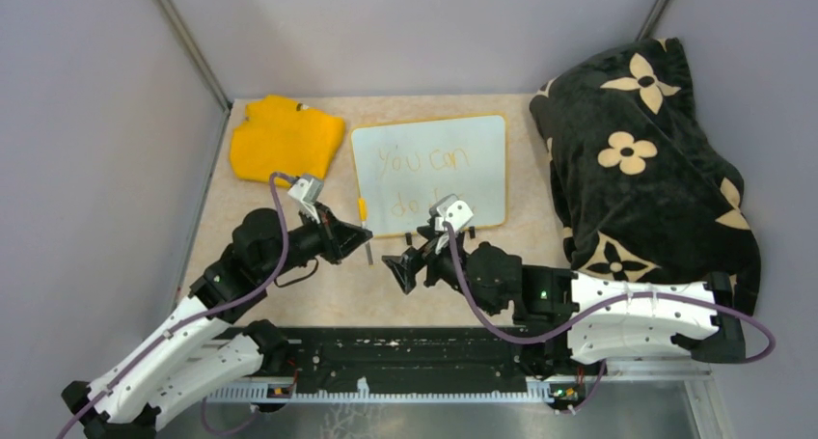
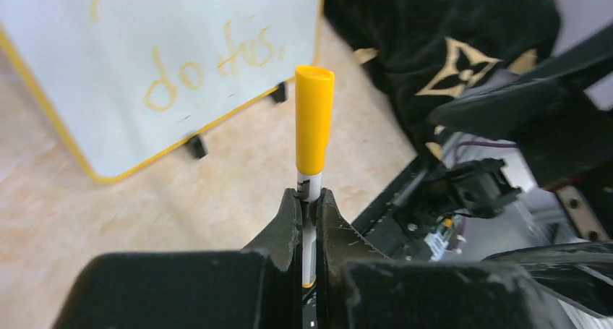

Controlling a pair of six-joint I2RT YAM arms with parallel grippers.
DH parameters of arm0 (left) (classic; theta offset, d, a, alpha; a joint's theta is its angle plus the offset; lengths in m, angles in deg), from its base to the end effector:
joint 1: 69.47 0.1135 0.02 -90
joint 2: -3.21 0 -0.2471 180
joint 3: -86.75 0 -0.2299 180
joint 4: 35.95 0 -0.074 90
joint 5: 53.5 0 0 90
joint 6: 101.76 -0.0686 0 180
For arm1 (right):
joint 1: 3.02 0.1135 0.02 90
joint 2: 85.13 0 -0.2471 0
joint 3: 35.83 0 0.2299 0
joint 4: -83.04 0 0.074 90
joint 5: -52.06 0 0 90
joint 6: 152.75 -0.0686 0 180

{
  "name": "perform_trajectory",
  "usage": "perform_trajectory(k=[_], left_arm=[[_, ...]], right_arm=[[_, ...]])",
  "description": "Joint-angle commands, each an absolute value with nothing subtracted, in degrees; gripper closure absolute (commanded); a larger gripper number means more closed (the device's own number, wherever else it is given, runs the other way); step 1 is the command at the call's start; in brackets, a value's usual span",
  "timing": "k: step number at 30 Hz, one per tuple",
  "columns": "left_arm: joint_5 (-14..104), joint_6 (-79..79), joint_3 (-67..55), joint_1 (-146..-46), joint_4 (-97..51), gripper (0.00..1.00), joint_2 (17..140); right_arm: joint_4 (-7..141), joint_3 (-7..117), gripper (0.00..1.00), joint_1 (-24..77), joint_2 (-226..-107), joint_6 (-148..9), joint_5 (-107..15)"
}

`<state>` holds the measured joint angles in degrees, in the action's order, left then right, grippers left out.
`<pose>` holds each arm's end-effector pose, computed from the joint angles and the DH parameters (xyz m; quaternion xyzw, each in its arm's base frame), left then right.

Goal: Write a sentence on the whiteboard
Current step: Place the whiteboard marker at the center of the board.

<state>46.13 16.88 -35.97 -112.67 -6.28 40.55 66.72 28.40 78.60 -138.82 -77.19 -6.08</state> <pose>0.1228 -0.1311 0.3178 0.1502 0.7488 -0.4288 0.4825 0.0695 0.2235 0.3414 -0.2414 0.6961 0.3432 0.5826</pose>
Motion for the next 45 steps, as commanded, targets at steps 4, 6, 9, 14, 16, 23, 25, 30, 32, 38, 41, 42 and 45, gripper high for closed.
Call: perform_trajectory(k=[4, 6, 9, 14, 16, 23, 25, 30, 32, 38, 41, 42, 45], left_arm=[[31.6, 18.3, -32.6, -112.5, 5.7, 1.00, 45.3], [28.5, 19.6, -31.8, -112.5, 8.0, 1.00, 47.3], [26.0, 20.5, -30.7, -112.3, 10.3, 1.00, 50.2], [24.2, 20.1, -30.9, -109.8, 10.9, 1.00, 53.4], [26.4, 19.5, -31.3, -106.6, 11.0, 1.00, 55.5], [36.1, 18.8, -31.6, -89.6, 12.5, 1.00, 64.1], [34.9, 18.9, -32.4, -87.9, 11.9, 1.00, 64.9], [35.6, 19.5, -33.1, -84.0, 8.8, 1.00, 71.3], [38.6, 19.2, -32.2, -82.9, 7.3, 1.00, 75.1], [43.7, 15.5, -26.9, -82.2, 8.2, 1.00, 87.2], [44.5, 13.1, -25.6, -82.2, 8.4, 1.00, 92.6], [44.6, 12.6, -25.2, -82.2, 8.4, 1.00, 93.7], [44.9, 11.9, -24.5, -82.2, 8.0, 1.00, 95.9]], right_arm=[[63.8, 26.6, 0.15, 78.7, -137.9, -77.7, 6.7], [62.9, 25.9, 0.15, 78.7, -138.1, -78.0, 8.0], [60.3, 25.4, 0.15, 78.7, -138.6, -79.4, 12.7], [56.6, 24.0, 0.15, 78.7, -137.6, -81.7, 20.1], [55.0, 23.7, 0.15, 78.7, -136.7, -83.0, 21.1], [49.6, 23.6, 0.17, 78.6, -131.1, -85.7, 22.5], [48.4, 23.4, 0.17, 78.6, -129.0, -86.6, 23.4], [48.3, 22.7, 0.18, 78.6, -126.1, -86.5, 25.0], [48.5, 23.1, 0.18, 78.7, -126.0, -85.9, 25.4], [47.7, 24.0, 0.19, 78.6, -126.2, -86.0, 24.3], [46.8, 23.9, 0.19, 78.6, -126.7, -87.2, 23.3], [46.8, 23.8, 0.19, 78.6, -126.9, -87.3, 23.1], [47.0, 23.8, 0.19, 78.6, -127.7, -87.3, 23.1]])
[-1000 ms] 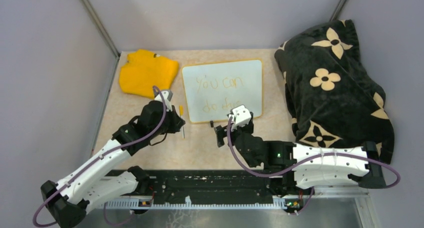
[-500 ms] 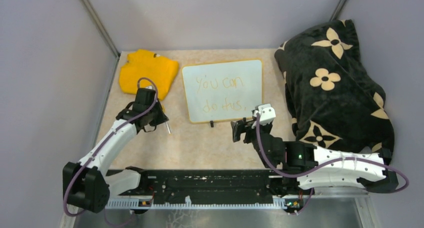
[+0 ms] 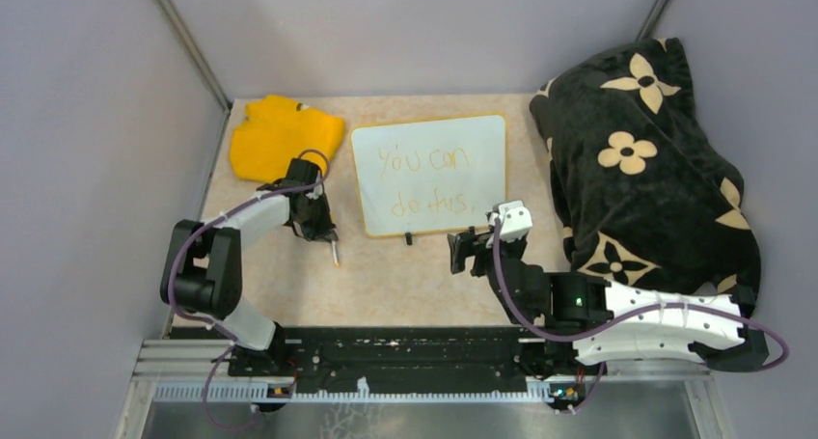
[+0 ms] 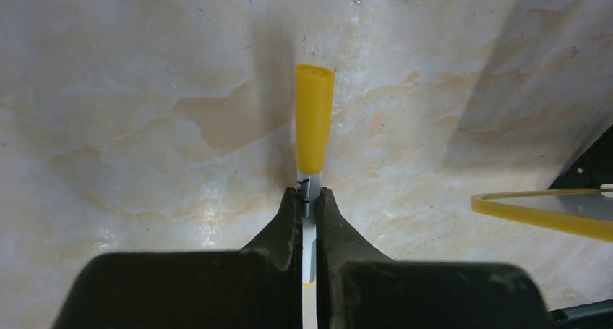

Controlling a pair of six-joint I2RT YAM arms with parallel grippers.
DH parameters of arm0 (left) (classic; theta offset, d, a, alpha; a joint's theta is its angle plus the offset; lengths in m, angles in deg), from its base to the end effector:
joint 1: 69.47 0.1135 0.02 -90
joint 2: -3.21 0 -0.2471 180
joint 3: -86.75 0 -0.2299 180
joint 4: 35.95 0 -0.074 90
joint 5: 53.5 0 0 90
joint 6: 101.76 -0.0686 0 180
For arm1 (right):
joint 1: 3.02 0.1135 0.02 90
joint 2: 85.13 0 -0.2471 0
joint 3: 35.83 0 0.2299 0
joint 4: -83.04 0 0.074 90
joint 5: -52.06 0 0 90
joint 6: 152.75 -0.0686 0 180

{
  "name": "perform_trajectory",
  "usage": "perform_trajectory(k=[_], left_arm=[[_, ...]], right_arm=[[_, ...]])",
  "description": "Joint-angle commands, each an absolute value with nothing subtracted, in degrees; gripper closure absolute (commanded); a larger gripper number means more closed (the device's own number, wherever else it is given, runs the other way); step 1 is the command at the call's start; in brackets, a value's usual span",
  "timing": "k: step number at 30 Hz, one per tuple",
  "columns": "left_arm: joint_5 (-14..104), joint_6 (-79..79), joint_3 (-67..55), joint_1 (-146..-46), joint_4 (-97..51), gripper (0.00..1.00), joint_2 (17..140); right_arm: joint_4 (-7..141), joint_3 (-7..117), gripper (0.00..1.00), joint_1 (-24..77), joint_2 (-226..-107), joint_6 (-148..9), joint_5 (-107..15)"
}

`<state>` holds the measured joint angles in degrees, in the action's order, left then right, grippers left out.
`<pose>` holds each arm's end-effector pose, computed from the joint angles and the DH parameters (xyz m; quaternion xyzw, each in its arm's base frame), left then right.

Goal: Write a sentence on the whiteboard
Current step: Place the whiteboard marker at the center of the board.

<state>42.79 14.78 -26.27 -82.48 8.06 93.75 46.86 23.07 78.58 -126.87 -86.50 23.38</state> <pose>0.2782 -0.0720 0.1373 -0.1048 0.9739 -0.1163 0.1645 0.0824 0.1459 0.3110 -0.0796 0.7562 0.1454 0.6330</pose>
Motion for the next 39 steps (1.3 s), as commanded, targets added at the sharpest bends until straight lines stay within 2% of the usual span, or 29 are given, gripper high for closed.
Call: perform_trajectory(k=[1, 12, 21, 39], left_arm=[[45.1, 11.8, -24.5, -82.2, 7.7, 1.00, 96.1], [42.0, 10.6, -24.3, -82.2, 6.9, 1.00, 98.2], [42.5, 10.5, -24.7, -82.2, 6.4, 0.91, 98.6], [42.6, 10.2, -24.9, -82.2, 6.4, 0.84, 99.2]], right_arm=[[47.2, 23.8, 0.19, 78.7, -127.9, -87.2, 23.1], [48.8, 24.2, 0.18, 78.6, -130.8, -86.4, 22.0], [49.5, 24.5, 0.19, 78.6, -131.9, -86.0, 21.9], [48.9, 24.1, 0.19, 78.6, -131.2, -86.1, 21.4]])
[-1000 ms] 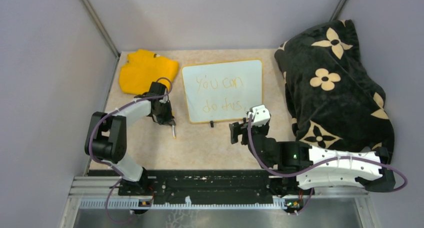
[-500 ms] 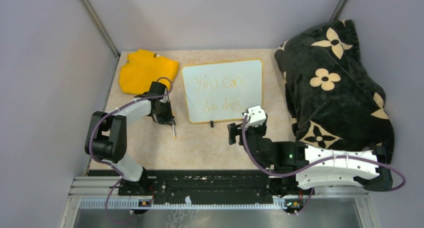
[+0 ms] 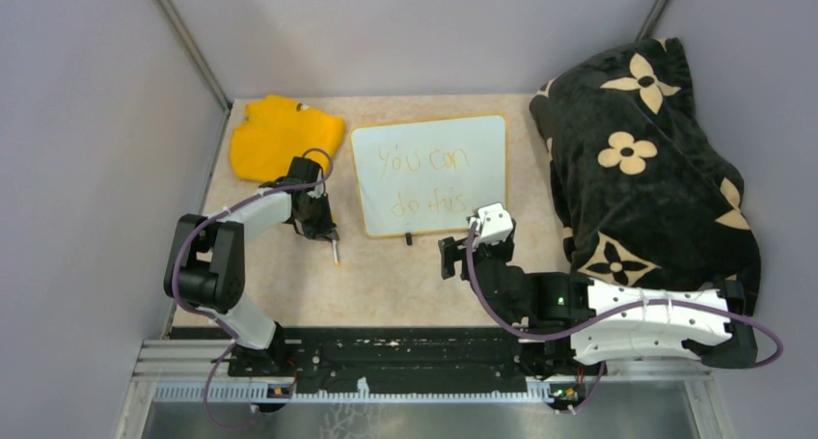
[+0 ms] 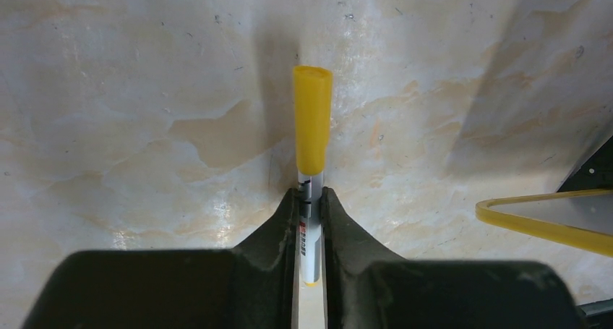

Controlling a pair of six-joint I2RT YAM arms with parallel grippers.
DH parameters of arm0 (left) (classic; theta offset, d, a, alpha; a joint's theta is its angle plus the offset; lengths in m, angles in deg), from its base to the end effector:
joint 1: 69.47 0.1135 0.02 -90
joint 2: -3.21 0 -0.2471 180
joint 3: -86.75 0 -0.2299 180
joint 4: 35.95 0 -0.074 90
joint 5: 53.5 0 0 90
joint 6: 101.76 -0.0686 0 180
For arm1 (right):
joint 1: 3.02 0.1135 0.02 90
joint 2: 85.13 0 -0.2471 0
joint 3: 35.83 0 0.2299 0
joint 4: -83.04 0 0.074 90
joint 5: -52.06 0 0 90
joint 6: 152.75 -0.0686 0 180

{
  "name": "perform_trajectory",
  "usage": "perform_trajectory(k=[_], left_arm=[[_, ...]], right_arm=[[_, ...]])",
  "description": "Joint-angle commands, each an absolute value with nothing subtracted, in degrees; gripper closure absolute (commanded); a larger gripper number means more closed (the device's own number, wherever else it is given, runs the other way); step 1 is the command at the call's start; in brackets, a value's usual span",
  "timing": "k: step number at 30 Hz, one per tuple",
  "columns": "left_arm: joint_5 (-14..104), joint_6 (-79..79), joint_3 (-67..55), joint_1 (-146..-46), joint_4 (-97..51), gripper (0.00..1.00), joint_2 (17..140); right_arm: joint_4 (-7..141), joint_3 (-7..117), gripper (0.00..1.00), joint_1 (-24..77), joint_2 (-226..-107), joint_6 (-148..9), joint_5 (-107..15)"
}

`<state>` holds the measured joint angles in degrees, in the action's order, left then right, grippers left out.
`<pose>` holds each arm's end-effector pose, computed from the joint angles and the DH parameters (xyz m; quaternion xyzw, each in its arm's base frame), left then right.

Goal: Write a sentence on the whiteboard
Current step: Place the whiteboard marker at the center of the board.

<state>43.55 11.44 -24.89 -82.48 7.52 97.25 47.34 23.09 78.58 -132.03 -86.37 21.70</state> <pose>0.2857 -0.0747 0.1276 -0.0761 0.9787 -0.1136 0.1529 0.0842 0.1650 0.2982 -0.1141 0.7671 0.1243 0.6189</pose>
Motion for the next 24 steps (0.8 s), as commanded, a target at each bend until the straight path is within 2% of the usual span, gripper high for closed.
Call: perform_trajectory(k=[1, 19, 24], left_arm=[[42.8, 10.1, -24.9, -82.2, 6.4, 0.83, 99.1], [44.2, 9.9, -27.0, -82.2, 4.5, 0.45, 92.2], [44.5, 10.0, -27.0, -82.2, 4.1, 0.43, 91.4]], right_arm=[[48.9, 24.0, 0.19, 78.6, -131.2, -86.2, 21.3], [48.6, 24.1, 0.18, 78.6, -131.6, -86.1, 18.7], [48.3, 24.2, 0.18, 78.6, -132.1, -86.3, 18.4]])
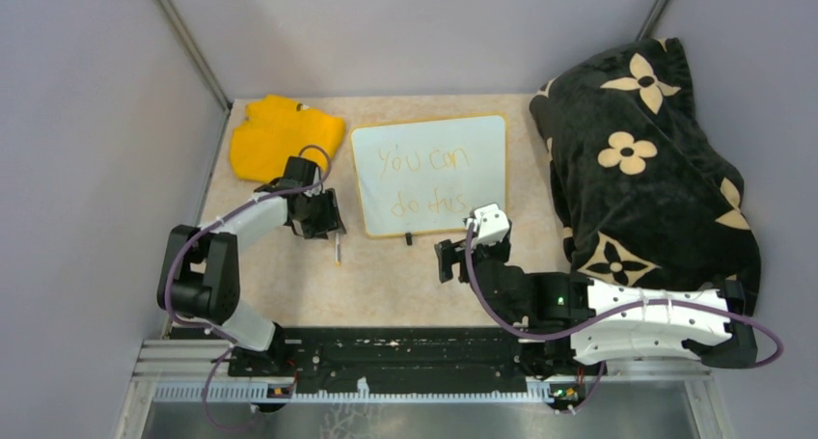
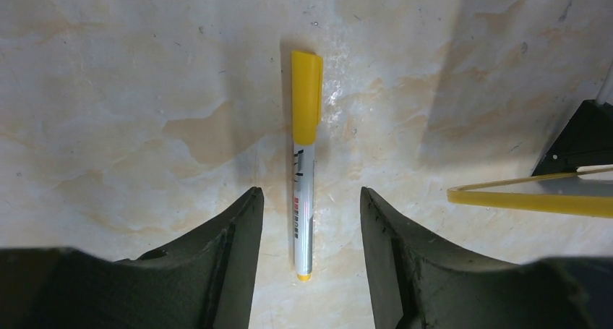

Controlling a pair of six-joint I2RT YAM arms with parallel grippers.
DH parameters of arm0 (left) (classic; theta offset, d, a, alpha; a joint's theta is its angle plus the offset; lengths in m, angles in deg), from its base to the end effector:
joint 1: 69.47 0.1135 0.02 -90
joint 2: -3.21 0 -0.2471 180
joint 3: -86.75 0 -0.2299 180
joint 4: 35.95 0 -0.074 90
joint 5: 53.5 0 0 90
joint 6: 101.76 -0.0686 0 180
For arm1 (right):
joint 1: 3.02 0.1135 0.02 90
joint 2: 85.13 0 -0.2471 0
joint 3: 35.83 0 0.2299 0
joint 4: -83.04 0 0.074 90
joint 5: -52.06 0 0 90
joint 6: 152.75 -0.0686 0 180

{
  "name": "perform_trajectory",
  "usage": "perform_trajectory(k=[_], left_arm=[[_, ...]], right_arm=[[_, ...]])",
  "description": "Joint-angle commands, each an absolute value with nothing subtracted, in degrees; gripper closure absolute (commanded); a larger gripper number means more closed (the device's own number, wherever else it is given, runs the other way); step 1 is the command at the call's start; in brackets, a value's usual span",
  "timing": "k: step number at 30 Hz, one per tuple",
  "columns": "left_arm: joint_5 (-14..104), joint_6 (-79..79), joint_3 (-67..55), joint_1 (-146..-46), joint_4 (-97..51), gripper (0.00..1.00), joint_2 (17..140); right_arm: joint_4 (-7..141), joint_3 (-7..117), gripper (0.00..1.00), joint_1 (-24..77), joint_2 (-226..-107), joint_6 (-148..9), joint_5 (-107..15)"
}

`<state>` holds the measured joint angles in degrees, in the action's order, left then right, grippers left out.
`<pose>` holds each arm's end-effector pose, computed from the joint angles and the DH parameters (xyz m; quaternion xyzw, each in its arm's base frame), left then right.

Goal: Write a sentence on the whiteboard
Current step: Place the whiteboard marker at the center of the board, then reset both arms

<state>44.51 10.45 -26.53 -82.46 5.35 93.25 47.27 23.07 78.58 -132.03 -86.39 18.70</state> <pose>0.2825 -0.0750 0.1414 -0.0629 0.9713 -0.1312 0.1883 0.0827 0.1680 0.2967 -0.1305 0.7706 0.1409 0.6077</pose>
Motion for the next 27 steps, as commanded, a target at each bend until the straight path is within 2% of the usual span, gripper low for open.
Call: perform_trajectory(k=[1, 13, 14, 16, 18, 23, 27], left_arm=[[44.8, 9.9, -27.1, -82.2, 4.0, 0.43, 91.1], [45.6, 9.8, -28.0, -82.2, 2.9, 0.38, 88.2], [45.8, 9.8, -28.2, -82.2, 2.7, 0.37, 87.8], [46.4, 9.8, -28.4, -82.2, 2.0, 0.36, 86.9], [46.9, 9.8, -28.7, -82.2, 1.5, 0.32, 85.8], [48.7, 9.7, -30.0, -82.3, -0.8, 0.23, 81.4], [47.6, 9.8, -30.7, -82.3, -1.6, 0.19, 77.8]], right_arm=[[48.3, 24.3, 0.18, 78.6, -132.2, -86.5, 18.3], [47.1, 25.7, 0.17, 78.6, -133.3, -90.1, 18.7], [46.6, 26.1, 0.16, 78.7, -133.4, -91.2, 19.2], [46.2, 26.9, 0.05, 78.6, -133.4, -93.0, 19.8], [47.2, 27.0, 0.01, 78.6, -133.2, -93.0, 20.0], [52.3, 25.0, 0.01, 78.7, -132.3, -93.6, 26.6], [57.9, 25.0, 0.01, 78.7, -131.3, -89.3, 26.3]])
